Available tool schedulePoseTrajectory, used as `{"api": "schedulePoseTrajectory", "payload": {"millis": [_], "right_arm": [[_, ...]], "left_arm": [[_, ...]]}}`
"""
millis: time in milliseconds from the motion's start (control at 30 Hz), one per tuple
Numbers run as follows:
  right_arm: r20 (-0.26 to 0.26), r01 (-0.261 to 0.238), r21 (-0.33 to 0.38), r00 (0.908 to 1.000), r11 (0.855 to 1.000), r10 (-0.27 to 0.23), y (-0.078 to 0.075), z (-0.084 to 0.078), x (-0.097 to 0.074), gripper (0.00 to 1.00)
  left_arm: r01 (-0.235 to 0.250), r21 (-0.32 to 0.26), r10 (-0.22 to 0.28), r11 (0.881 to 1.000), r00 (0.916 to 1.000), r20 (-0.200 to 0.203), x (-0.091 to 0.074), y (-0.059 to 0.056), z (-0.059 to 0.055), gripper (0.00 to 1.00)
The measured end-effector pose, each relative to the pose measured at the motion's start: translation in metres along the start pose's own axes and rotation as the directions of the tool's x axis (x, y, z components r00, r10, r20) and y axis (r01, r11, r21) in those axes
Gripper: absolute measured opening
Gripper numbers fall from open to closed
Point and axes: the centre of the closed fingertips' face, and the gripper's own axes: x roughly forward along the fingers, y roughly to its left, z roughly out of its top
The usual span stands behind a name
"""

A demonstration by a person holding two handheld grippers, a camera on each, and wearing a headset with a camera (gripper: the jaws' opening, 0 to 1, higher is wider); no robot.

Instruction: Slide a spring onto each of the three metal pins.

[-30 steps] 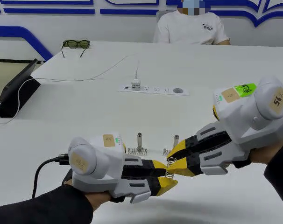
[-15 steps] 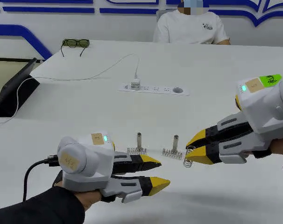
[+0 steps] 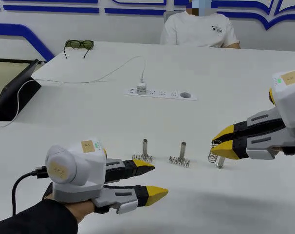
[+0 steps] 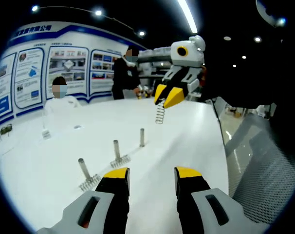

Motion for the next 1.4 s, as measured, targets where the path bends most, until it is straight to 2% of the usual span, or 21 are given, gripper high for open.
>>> {"api": "schedulePoseTrajectory", "payload": {"millis": [300,667,1133,1400], "right_arm": [[-0.005,0.086,0.059,0.9963,0.995,-0.086,-0.029,-0.01,-0.009,0.12],[-0.032,0.157,0.126,0.9876,0.98,-0.154,-0.055,-0.03,-0.009,0.12],[-0.055,0.19,0.171,0.9815,0.967,-0.183,-0.073,-0.051,-0.001,0.12],[-0.056,0.193,0.185,0.981,0.964,-0.186,-0.075,-0.056,0.003,0.12]], "left_arm": [[-0.031,-0.016,0.031,0.999,0.9995,0.003,-0.009,0.008,-0.003,0.43],[-0.055,-0.026,0.055,0.998,0.9985,0.006,-0.014,0.015,-0.004,0.49],[-0.081,-0.034,0.081,0.996,0.9967,-0.002,-0.017,0.019,-0.006,0.53],[-0.089,-0.041,0.089,0.995,0.996,-0.011,-0.018,0.019,-0.008,0.54]]}}
